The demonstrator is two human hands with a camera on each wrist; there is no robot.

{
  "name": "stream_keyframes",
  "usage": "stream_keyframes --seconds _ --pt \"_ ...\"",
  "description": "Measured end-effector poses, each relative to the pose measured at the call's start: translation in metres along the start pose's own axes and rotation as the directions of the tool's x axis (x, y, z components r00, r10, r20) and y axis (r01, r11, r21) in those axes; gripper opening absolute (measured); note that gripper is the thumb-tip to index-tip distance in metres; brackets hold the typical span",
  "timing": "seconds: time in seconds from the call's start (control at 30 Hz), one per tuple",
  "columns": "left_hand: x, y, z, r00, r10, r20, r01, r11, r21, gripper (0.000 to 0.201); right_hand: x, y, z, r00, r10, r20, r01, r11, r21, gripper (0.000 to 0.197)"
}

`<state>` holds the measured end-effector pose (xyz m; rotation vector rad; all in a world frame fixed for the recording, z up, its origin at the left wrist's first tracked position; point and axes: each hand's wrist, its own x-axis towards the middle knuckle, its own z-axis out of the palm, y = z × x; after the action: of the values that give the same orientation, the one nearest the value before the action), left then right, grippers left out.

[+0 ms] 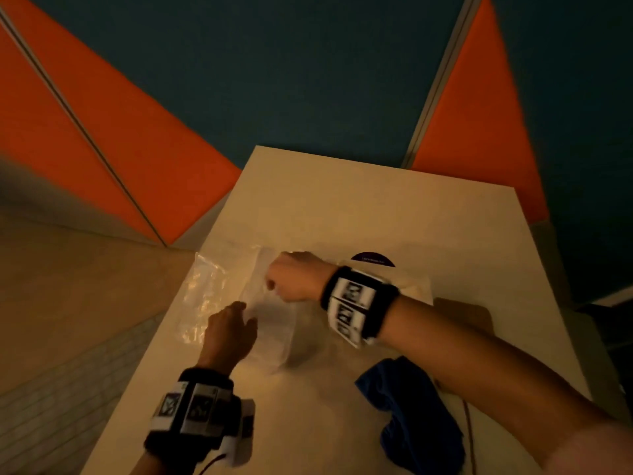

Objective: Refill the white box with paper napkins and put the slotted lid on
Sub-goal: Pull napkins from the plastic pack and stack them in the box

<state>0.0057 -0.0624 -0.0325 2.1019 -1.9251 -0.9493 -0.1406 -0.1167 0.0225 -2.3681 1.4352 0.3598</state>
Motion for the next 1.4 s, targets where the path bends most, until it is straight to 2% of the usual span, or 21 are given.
stream_keyframes --seconds 0.17,0.23,0.33,0.43,0.67,0.73,0.87,1.07,1.17,1.23,1.27,1.33,1.4 --pt "0.002 -0.002 0.012 0.999 -0.026 -0.028 0.031 0.986 0.164 0.062 0.059 -0.023 0.015 0.981 -0.175 0.088 0.193 0.941 -0.277 0.044" --pt "0.006 -0.004 0.012 0.999 -0.047 -0.026 0.052 0.974 0.220 0.061 0.065 -0.024 0.019 0.977 -0.184 0.107 0.209 0.930 -0.302 0.045" --pt "0.011 -0.008 0.009 0.996 -0.078 -0.043 0.086 0.964 0.250 0.060 0.068 -0.024 0.020 0.976 -0.186 0.112 0.214 0.913 -0.348 0.035" --pt "0.012 -0.010 0.010 0.993 -0.055 -0.103 0.075 0.978 0.197 0.059 0.067 -0.020 0.016 0.973 -0.212 0.091 0.231 0.909 -0.348 0.029" --pt "0.008 -0.010 0.017 0.990 0.007 -0.143 -0.003 1.000 0.025 0.044 0.054 -0.003 0.014 0.966 -0.259 -0.002 0.248 0.927 -0.282 0.027" --pt "0.007 -0.008 0.017 0.990 0.007 -0.144 -0.006 1.000 0.004 0.040 0.052 0.001 0.014 0.967 -0.256 -0.004 0.246 0.935 -0.256 0.031" --pt "0.003 -0.006 0.020 0.982 0.061 -0.179 -0.065 0.998 -0.015 0.024 0.047 0.004 0.014 0.974 -0.226 0.034 0.227 0.940 -0.255 0.054" --pt "-0.015 0.000 0.020 0.944 0.178 -0.277 -0.228 0.960 -0.160 0.017 0.037 0.024 0.001 0.970 -0.221 -0.102 0.178 0.930 -0.323 0.035" --pt "-0.030 0.001 0.012 0.901 0.200 -0.386 -0.293 0.935 -0.199 0.017 0.029 0.043 -0.008 0.970 -0.105 -0.221 0.064 0.981 -0.186 0.031" --pt "-0.041 0.000 0.006 0.851 0.193 -0.489 -0.326 0.924 -0.201 0.020 0.018 0.053 -0.015 0.956 -0.007 -0.295 0.030 0.997 0.073 0.025" --pt "-0.046 -0.001 0.004 0.830 0.180 -0.528 -0.334 0.918 -0.213 0.023 0.014 0.056 -0.017 0.952 0.039 -0.303 0.039 0.968 0.247 0.024" --pt "-0.053 -0.006 0.004 0.804 0.142 -0.577 -0.335 0.910 -0.242 0.032 0.008 0.055 -0.012 0.948 0.122 -0.294 0.063 0.834 0.549 0.026" --pt "-0.055 -0.011 0.010 0.808 0.096 -0.582 -0.307 0.911 -0.275 0.043 0.007 0.050 0.001 0.942 0.193 -0.275 0.041 0.747 0.664 0.034"
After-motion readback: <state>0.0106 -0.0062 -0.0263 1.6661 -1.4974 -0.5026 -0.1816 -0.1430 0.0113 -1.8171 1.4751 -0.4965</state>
